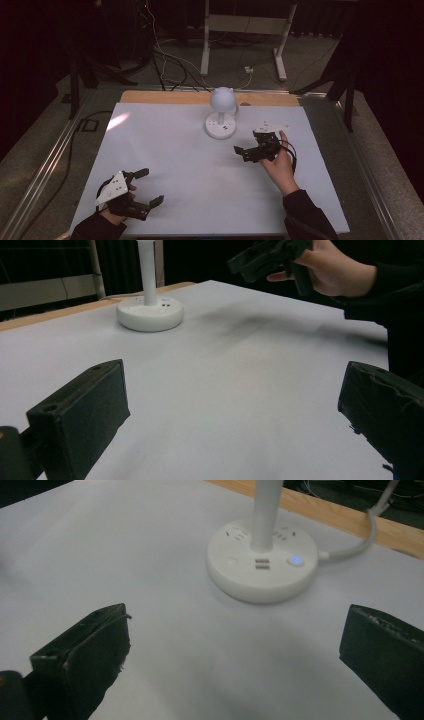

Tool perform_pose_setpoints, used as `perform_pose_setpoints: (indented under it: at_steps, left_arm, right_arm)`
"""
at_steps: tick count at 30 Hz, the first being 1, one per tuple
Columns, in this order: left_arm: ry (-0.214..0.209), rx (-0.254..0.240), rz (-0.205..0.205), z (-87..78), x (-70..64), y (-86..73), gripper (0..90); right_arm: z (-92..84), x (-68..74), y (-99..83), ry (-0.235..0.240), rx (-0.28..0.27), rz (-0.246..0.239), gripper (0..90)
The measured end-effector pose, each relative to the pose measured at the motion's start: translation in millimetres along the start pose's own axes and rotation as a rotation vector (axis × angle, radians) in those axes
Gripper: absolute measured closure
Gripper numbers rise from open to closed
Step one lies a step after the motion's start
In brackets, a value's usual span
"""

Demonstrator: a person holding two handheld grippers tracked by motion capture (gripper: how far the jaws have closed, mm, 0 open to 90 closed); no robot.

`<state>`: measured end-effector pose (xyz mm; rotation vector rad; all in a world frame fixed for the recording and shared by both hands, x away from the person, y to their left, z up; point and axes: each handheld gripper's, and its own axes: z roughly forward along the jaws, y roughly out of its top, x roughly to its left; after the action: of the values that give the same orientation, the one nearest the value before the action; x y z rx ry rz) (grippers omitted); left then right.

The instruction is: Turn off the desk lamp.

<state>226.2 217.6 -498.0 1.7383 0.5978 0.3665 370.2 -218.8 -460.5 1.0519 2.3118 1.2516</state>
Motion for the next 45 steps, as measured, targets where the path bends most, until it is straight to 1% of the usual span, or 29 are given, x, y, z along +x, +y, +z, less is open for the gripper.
perform_pose_setpoints:
  at_steps: [5,7,8,10,15,20,21,23,24,26,30,34,38,40,45]
  left_arm:
    - [0.0,0.0,0.0,0.0,-0.2,0.1,0.5]
    - [0.002,0.0,-0.001,-0.2,-0.2,0.1,0.5]
    - [0.001,-0.001,-0.001,-0.2,-0.1,0.1,0.5]
    - [0.001,-0.001,-0.001,-0.4,0.1,0.1,0.5]
    - [0.0,-0.002,-0.001,-0.5,-0.1,0.3,0.5]
    - [0.0,-0.003,0.0,-0.6,-0.3,0.3,0.5]
    - [0.0,-0.003,-0.001,-0.6,-0.3,0.3,0.5]
    - [-0.001,-0.002,0.0,-0.6,-0.6,0.4,0.5]
    - [0.0,-0.003,0.0,-0.6,-0.7,0.4,0.5]
    - [0.0,-0.003,0.0,-0.7,-0.6,0.4,0.5]
    - [0.0,-0.003,0.001,-0.8,-0.6,0.5,0.5]
    - [0.0,-0.001,0.003,-0.8,-1.0,0.6,0.5]
    - [-0.001,-0.001,0.002,-0.7,-1.1,0.5,0.5]
    - [-0.002,-0.002,0.003,-0.7,-1.1,0.5,0.5]
    - [-0.002,0.003,0.005,-0.3,-1.4,0.4,0.5]
  right_arm:
    - [-17.8,-1.5,-14.7,-0.016,-0.022,0.008,0.0]
    - [-22.9,-2.4,-21.4,-0.018,-0.009,0.013,0.0]
    - [-25.6,-2.9,-24.9,-0.026,-0.01,0.01,0.0]
    - [-31.2,-4.0,-31.6,-0.021,-0.01,0.024,0.0]
    - [-43.6,-7.1,-48.5,-0.044,0.012,0.038,0.0]
    - [-55.4,-8.5,-64.3,-0.052,0.025,0.048,0.0]
    - [-57.6,-8.3,-67.3,-0.057,0.024,0.048,0.0]
    - [-62.0,-7.6,-73.0,-0.052,0.029,0.053,0.0]
    - [-64.1,-7.1,-75.9,-0.06,0.03,0.052,0.0]
    - [-68.0,-6.0,-81.3,-0.054,0.033,0.057,0.0]
    - [-76.4,-3.8,-92.6,-0.065,0.039,0.06,0.0]
    - [-83.7,-3.0,-103.6,-0.064,0.052,0.079,0.0]
    - [-89.5,-4.5,-114.5,-0.081,0.058,0.073,0.0]
    - [-91.0,-5.0,-118.9,-0.095,0.074,0.057,0.0]
    - [-92.4,-8.3,-121.5,-0.101,0.059,0.066,0.0]
